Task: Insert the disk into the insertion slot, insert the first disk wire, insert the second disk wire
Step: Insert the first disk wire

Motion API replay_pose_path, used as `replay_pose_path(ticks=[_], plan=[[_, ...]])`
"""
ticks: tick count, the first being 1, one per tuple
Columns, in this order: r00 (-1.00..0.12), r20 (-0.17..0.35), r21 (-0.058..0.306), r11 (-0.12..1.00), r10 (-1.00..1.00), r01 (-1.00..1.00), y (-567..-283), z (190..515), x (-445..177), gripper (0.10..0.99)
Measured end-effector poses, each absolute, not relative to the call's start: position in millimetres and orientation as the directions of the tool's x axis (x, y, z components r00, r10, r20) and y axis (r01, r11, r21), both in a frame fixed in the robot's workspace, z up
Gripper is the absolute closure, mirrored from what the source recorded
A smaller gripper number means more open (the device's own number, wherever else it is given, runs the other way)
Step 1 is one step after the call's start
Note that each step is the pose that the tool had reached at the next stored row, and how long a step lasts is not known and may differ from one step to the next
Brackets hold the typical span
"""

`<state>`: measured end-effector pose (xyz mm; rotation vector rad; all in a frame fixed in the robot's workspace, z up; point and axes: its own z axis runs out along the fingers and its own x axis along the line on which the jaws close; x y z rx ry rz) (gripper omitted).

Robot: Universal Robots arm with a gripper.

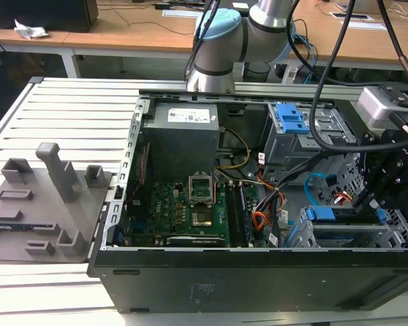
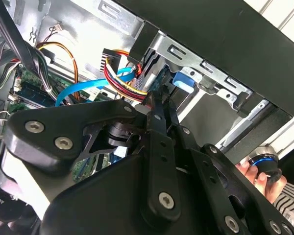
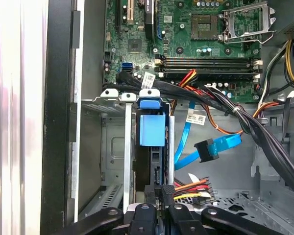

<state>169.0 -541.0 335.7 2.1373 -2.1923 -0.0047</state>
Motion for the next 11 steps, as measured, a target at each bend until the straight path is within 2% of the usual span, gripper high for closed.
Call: replay_pose_path(ticks=[4, 5, 11], plan=[[-0.023, 0.053, 0.058, 0.027, -0.998, -0.998, -541.0, 334.9, 169.4, 0.91], [-0.023, 0.055, 0.058, 0.027, -0.998, -0.998, -540.9, 335.4, 169.4, 0.847], [-0.024, 0.055, 0.058, 0.027, -0.998, -0.998, -541.0, 340.4, 169.4, 0.847]])
